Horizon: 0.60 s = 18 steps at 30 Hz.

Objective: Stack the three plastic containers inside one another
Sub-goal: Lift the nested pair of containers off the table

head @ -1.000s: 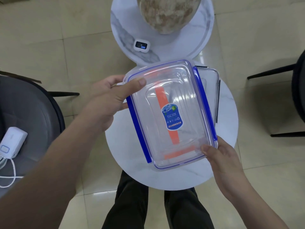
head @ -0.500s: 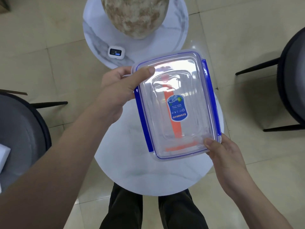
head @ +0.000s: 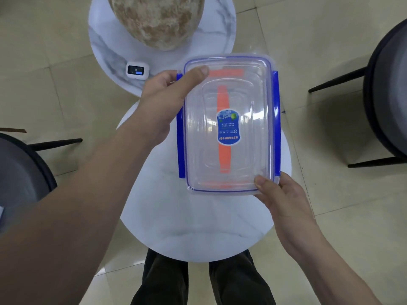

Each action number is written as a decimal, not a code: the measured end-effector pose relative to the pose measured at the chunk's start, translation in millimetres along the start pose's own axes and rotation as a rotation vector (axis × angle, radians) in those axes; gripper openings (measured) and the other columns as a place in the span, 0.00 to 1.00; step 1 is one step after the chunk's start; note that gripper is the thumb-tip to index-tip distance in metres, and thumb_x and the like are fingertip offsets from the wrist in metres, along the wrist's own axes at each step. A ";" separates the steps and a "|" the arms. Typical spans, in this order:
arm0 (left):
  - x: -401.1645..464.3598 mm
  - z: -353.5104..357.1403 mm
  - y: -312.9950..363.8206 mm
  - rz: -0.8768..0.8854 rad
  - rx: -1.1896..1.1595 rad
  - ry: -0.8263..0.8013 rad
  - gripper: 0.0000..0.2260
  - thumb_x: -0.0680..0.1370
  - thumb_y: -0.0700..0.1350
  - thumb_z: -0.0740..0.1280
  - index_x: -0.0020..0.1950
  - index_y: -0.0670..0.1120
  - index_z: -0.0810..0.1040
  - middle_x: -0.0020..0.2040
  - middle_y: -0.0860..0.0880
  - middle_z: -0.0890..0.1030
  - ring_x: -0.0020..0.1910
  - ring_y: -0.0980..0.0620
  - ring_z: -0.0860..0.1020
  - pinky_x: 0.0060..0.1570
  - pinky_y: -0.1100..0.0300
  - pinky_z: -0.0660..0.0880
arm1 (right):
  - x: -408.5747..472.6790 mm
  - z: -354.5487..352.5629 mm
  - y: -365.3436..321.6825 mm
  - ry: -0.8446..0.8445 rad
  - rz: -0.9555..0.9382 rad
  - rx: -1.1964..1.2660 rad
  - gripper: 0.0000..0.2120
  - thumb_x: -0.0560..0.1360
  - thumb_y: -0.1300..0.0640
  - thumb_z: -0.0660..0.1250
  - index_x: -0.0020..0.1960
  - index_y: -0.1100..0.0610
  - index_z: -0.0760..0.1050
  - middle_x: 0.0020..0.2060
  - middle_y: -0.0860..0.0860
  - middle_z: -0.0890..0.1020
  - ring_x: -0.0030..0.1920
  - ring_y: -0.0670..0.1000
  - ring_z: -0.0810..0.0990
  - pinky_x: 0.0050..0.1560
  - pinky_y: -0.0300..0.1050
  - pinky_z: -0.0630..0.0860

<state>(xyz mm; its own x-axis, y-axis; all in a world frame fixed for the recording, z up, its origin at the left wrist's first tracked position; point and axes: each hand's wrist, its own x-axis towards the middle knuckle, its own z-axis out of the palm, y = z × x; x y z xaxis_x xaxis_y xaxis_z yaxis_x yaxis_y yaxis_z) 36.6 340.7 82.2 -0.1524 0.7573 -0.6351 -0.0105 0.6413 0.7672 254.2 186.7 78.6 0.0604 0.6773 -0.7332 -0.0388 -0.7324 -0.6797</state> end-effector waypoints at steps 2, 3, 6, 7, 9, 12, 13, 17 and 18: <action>2.5 2.0 1.2 0.004 0.002 -0.007 0.26 0.60 0.61 0.79 0.49 0.46 0.81 0.50 0.45 0.82 0.50 0.46 0.80 0.67 0.40 0.75 | -0.3 3.7 -0.3 0.003 0.013 0.010 0.34 0.60 0.40 0.73 0.62 0.53 0.77 0.54 0.50 0.86 0.56 0.51 0.85 0.63 0.56 0.78; 3.5 3.1 1.8 0.002 0.002 -0.006 0.27 0.61 0.61 0.79 0.50 0.46 0.82 0.50 0.45 0.82 0.49 0.47 0.80 0.65 0.40 0.76 | -0.4 4.9 0.1 0.007 0.017 0.014 0.34 0.59 0.40 0.73 0.62 0.52 0.77 0.54 0.49 0.86 0.56 0.50 0.85 0.63 0.56 0.78; 3.3 6.0 2.4 -0.005 -0.013 0.008 0.23 0.63 0.60 0.79 0.49 0.46 0.81 0.48 0.47 0.83 0.46 0.50 0.81 0.57 0.46 0.81 | -0.3 6.6 0.9 0.025 0.023 0.015 0.34 0.59 0.39 0.73 0.62 0.51 0.76 0.54 0.46 0.86 0.57 0.49 0.85 0.63 0.57 0.78; 2.2 6.8 2.2 -0.011 -0.022 0.015 0.22 0.64 0.60 0.79 0.48 0.47 0.81 0.48 0.47 0.83 0.45 0.50 0.81 0.52 0.49 0.81 | -0.1 7.1 1.1 0.030 0.024 0.013 0.34 0.59 0.39 0.73 0.63 0.51 0.76 0.54 0.47 0.86 0.57 0.49 0.84 0.64 0.57 0.77; 1.6 7.3 0.9 -0.025 -0.043 0.036 0.20 0.65 0.59 0.79 0.47 0.48 0.79 0.45 0.48 0.83 0.42 0.51 0.80 0.47 0.52 0.78 | 0.4 7.8 0.7 0.042 0.023 0.007 0.34 0.59 0.39 0.73 0.62 0.52 0.77 0.55 0.47 0.86 0.57 0.50 0.84 0.64 0.58 0.77; 1.7 9.3 1.9 -0.030 -0.068 0.077 0.19 0.69 0.56 0.79 0.48 0.46 0.77 0.38 0.52 0.80 0.32 0.56 0.79 0.37 0.61 0.77 | 0.0 7.9 -0.2 0.053 0.011 -0.003 0.31 0.59 0.39 0.73 0.59 0.50 0.78 0.52 0.46 0.87 0.56 0.50 0.85 0.65 0.59 0.76; 1.6 10.0 2.5 -0.028 -0.078 0.088 0.19 0.70 0.55 0.79 0.49 0.46 0.76 0.36 0.53 0.80 0.28 0.58 0.78 0.33 0.63 0.76 | -0.2 8.8 -0.3 0.055 0.007 -0.004 0.30 0.59 0.38 0.73 0.58 0.50 0.79 0.51 0.46 0.87 0.55 0.49 0.85 0.64 0.58 0.76; -0.6 11.6 1.7 -0.018 -0.130 0.114 0.24 0.69 0.55 0.80 0.55 0.43 0.78 0.40 0.51 0.82 0.29 0.58 0.81 0.34 0.62 0.79 | -0.8 16.1 0.5 0.089 -0.013 0.010 0.23 0.62 0.38 0.77 0.53 0.46 0.79 0.50 0.45 0.86 0.55 0.49 0.85 0.62 0.56 0.79; -0.8 11.2 0.8 -0.015 -0.141 0.115 0.26 0.68 0.55 0.81 0.58 0.42 0.78 0.42 0.50 0.83 0.32 0.56 0.82 0.37 0.60 0.81 | -1.2 17.6 1.1 0.098 -0.014 0.017 0.23 0.62 0.38 0.77 0.53 0.45 0.79 0.50 0.45 0.86 0.55 0.49 0.84 0.62 0.56 0.79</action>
<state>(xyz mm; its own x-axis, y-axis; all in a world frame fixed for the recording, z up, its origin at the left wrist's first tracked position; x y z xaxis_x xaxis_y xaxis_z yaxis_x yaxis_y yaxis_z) 47.7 341.9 82.3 -0.2632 0.7237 -0.6380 -0.1507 0.6224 0.7681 236.6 186.3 78.5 0.1580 0.6772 -0.7187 -0.0538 -0.7208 -0.6910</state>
